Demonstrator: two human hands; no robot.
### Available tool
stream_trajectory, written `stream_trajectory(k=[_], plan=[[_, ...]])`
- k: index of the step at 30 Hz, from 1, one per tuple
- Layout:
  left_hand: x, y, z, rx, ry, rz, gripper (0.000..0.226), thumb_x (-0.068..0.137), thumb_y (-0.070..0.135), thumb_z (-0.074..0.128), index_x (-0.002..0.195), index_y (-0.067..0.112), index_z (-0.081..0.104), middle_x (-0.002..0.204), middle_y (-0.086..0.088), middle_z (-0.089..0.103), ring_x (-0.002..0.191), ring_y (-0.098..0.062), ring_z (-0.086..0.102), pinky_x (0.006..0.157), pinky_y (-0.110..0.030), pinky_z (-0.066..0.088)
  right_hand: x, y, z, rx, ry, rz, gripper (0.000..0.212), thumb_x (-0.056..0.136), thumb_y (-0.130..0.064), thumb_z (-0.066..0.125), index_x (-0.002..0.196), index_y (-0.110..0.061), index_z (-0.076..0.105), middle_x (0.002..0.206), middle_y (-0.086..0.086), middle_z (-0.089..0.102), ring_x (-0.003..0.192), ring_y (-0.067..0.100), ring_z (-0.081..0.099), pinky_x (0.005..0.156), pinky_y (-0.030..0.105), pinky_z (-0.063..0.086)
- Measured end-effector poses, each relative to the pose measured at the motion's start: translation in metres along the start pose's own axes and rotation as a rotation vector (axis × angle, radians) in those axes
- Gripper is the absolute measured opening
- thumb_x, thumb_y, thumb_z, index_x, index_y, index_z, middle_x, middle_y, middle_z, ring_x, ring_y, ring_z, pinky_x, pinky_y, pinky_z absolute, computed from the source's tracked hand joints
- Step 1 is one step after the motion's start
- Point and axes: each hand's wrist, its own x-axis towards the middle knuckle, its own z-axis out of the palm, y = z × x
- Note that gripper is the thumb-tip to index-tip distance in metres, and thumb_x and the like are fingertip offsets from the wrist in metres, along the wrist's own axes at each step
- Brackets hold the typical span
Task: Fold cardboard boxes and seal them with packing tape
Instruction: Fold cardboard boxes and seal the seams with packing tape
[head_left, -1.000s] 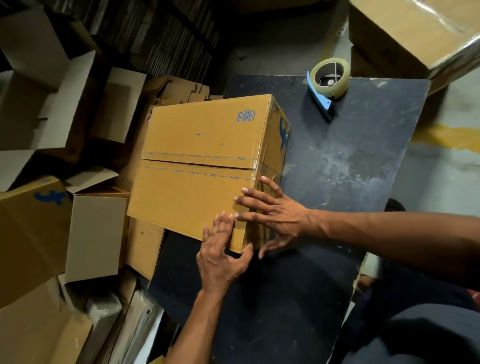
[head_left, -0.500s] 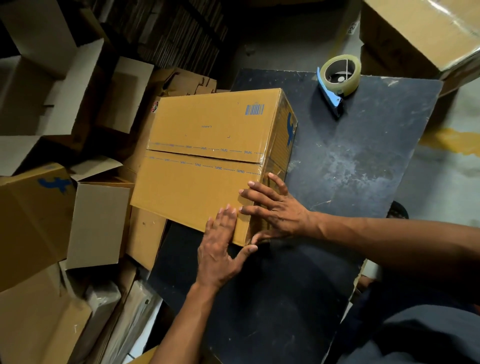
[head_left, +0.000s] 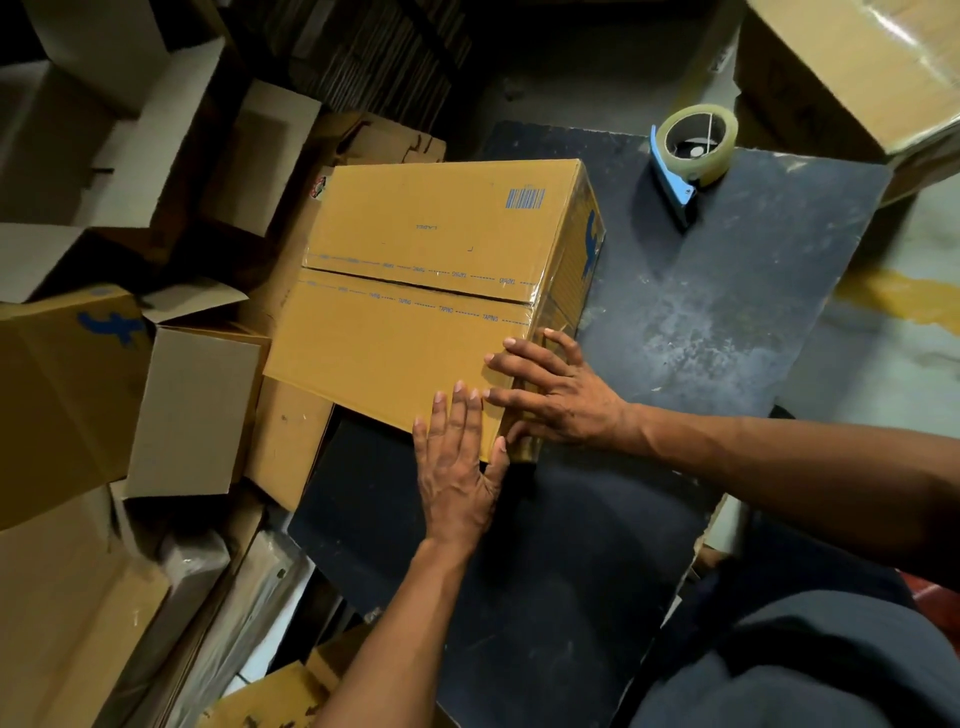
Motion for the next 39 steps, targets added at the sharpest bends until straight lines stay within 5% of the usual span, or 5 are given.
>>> stream_trajectory(k=[9, 15, 27, 35, 39], plan=[[0.006, 0.009, -0.019, -0.236, -0.04, -0.181, 0.055, 0.107, 0.053, 0.031, 0.158, 0.031, 0.033, 0.166, 0.015, 0.023, 0.158, -0.006, 0.01, 0.128, -0.052, 0.016, 0.01, -0.009, -0.038, -0.003, -0.144, 0.026, 0.048, 0.098, -0.033, 0.048, 0.145, -0.035, 0.056, 0.159, -0.004, 0.046, 0.148, 0.027, 0.04, 0.107, 0.056, 0.034], [0.048, 0.01, -0.059, -0.497, 0.215, -0.694, 0.054, 0.102, 0.041, 0.06, 0.152, 0.023, 0.048, 0.162, 0.003, 0.041, 0.15, -0.012, 0.032, 0.121, -0.031, 0.027, 0.088, 0.015, -0.073, -0.069, -0.24, 0.107, 0.03, 0.094, -0.051, 0.055, 0.114, -0.037, 0.073, 0.127, -0.015, 0.069, 0.14, 0.035, 0.045, 0.104, 0.06, 0.036], [0.118, -0.048, -0.075, -1.007, 0.539, -1.504, 0.094, 0.091, 0.044, 0.073, 0.163, 0.026, 0.017, 0.155, -0.007, 0.047, 0.134, -0.034, 0.052, 0.109, -0.044, 0.046, 0.296, 0.114, -0.065, 0.051, -0.742, 0.43, 0.072, 0.096, -0.055, 0.06, 0.156, -0.025, 0.033, 0.15, 0.008, 0.046, 0.139, 0.035, 0.04, 0.11, 0.062, 0.036], [0.138, -0.026, -0.061, -0.912, 0.502, -1.567, 0.084, 0.083, 0.046, 0.075, 0.154, 0.029, 0.034, 0.142, -0.005, 0.054, 0.121, -0.031, 0.059, 0.102, -0.045, 0.052, 0.314, 0.143, -0.028, 0.192, -0.825, 0.593, 0.08, 0.089, -0.062, 0.065, 0.152, -0.029, 0.03, 0.141, 0.013, 0.049, 0.136, 0.04, 0.042, 0.113, 0.062, 0.034], [0.134, -0.012, -0.073, -0.953, 0.573, -1.565, 0.066, 0.089, 0.045, 0.075, 0.146, 0.021, 0.052, 0.139, -0.005, 0.057, 0.112, -0.024, 0.058, 0.093, -0.036, 0.051, 0.318, 0.153, -0.036, 0.443, -0.704, 0.914, 0.056, 0.083, -0.06, 0.068, 0.126, -0.025, 0.063, 0.107, 0.006, 0.069, 0.102, 0.031, 0.066, 0.097, 0.053, 0.055]])
